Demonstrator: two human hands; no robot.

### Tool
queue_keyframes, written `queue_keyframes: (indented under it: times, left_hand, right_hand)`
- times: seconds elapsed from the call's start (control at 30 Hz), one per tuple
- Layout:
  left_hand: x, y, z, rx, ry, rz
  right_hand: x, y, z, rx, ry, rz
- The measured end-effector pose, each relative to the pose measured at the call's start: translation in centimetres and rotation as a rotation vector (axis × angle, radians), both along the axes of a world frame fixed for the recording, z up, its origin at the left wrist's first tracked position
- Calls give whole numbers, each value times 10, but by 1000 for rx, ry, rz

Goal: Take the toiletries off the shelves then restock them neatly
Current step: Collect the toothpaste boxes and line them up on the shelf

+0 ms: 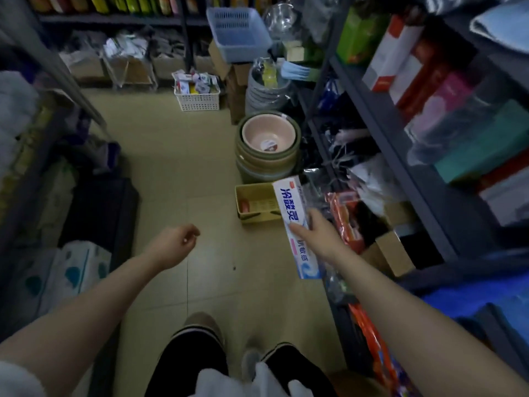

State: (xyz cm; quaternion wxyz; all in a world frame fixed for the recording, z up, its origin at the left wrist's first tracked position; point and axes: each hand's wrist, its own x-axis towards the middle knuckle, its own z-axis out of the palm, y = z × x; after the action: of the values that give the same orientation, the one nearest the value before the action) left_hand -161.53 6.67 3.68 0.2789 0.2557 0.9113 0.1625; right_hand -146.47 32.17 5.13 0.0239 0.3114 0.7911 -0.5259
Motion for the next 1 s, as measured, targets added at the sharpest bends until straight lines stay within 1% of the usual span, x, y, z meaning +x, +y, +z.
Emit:
queue_keyframes:
  times: [0.07,0.17,0.2,0.27,0.33,0.47,0.53,0.6,0.67,0.73,0.8,0.93,1.0]
  left_hand:
    - [-51,7,-19,-54,-28,43]
    - [-132,34,-49,-75,-56,97]
    - [-159,49,-57,-69,-74,104]
    - [-227,83,-77,-65,-90,92]
    - [-259,109,-80,-51,-98,40]
    - [-351,180,-106,70,-107,-63]
    - [-386,213,-129,153,-121,-70]
    - [-413,238,-166,195,-127,-74]
    - [-433,257,-216,203,-150,-67]
    - [-449,268,-279,183,-178,-56]
    - [-458,273,-349,150,-199,-42]
    - [-459,276,-477,108,-250,14]
    - [-457,281,-529,98,-265,16]
  right_hand:
    - [-53,16,-2,134,11,126]
    - [-129,46,-22,368,-91,294]
    - [-153,57,-33,412,-135,327]
    - [-210,83,-65,395,-204,300]
    - [-231,94,-82,330,-261,226]
    - [-302,134,-149,106,-356,-12]
    - [-328,155,-194,-38,-398,-143]
    - [-346,174,-250,-169,-442,-322]
    - [-362,184,-305,-339,-460,-510]
    - [-380,191,-370,-519,-468,-686]
    - [-397,198,-442,-671,-486,-803]
    - [-422,204,-575,-804,-592,-923]
    - [-428,206,-629,-811,-620,-952]
